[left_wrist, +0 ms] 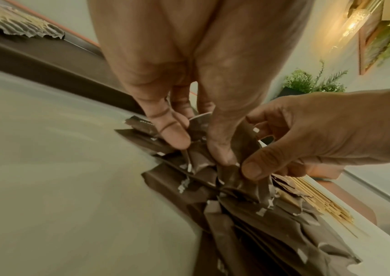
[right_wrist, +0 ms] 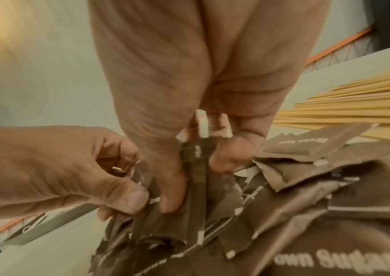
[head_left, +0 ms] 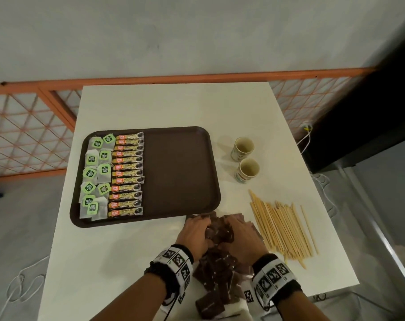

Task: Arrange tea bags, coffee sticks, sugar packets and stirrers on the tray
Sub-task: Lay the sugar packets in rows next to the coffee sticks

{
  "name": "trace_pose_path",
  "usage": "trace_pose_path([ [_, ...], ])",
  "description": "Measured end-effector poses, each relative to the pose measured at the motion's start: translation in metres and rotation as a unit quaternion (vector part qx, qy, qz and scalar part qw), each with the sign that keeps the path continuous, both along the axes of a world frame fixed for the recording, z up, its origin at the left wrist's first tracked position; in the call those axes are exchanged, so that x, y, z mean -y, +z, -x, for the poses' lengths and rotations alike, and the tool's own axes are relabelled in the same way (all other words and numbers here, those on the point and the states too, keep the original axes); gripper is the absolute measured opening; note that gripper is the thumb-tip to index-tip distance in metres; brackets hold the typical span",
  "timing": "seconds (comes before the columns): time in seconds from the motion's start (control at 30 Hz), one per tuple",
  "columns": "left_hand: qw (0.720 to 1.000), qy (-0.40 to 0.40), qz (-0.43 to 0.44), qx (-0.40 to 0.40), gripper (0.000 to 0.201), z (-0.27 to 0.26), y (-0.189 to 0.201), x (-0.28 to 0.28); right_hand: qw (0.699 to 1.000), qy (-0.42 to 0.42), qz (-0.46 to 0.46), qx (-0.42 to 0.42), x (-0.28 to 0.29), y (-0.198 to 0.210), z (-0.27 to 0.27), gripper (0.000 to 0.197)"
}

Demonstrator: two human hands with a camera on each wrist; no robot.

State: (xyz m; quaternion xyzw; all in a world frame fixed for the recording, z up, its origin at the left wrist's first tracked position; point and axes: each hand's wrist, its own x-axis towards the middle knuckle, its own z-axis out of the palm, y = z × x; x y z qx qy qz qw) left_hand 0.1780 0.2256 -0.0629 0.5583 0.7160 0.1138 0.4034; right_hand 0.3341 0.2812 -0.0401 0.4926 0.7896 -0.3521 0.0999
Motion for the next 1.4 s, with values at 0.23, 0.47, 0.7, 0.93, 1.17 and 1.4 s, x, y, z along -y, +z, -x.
trace_pose_path([
  [0.23, 0.999, -0.012, -0.033, 0.021, 0.018, 0.006, 0.005, 0.005, 0.998, 0.027, 0.029, -0.039, 0.002, -0.007, -0.008, 0.013],
  [0.47, 0.986, 0.067, -0.003, 0.152, 0.023, 0.033, 0.026, -0.004, 0.992, 0.013, 0.048, -0.113, -0.025, 0.035, -0.004, 0.023],
  [0.7, 0.787, 0.279, 0.090, 0.543, 0.023, 0.060, 0.066, 0.012, 0.971, -0.001, 0.131, -0.199, -0.026, 0.072, 0.045, 0.021],
  [0.93, 0.744, 0.329, 0.061, 0.579, 0.027, 0.114, 0.078, 0.042, 0.926, -0.085, 0.243, -0.275, -0.013, 0.096, 0.077, 0.017],
  [1.17, 0.739, 0.354, 0.030, 0.573, 0.035, 0.141, 0.089, 0.049, 0.932, -0.074, 0.213, -0.284, -0.002, 0.104, 0.110, 0.015],
  [1.4, 0.806, 0.296, 0.042, 0.511, 0.029, 0.158, 0.096, 0.052, 0.953, -0.057, 0.097, -0.283, 0.005, 0.097, 0.151, 0.019],
])
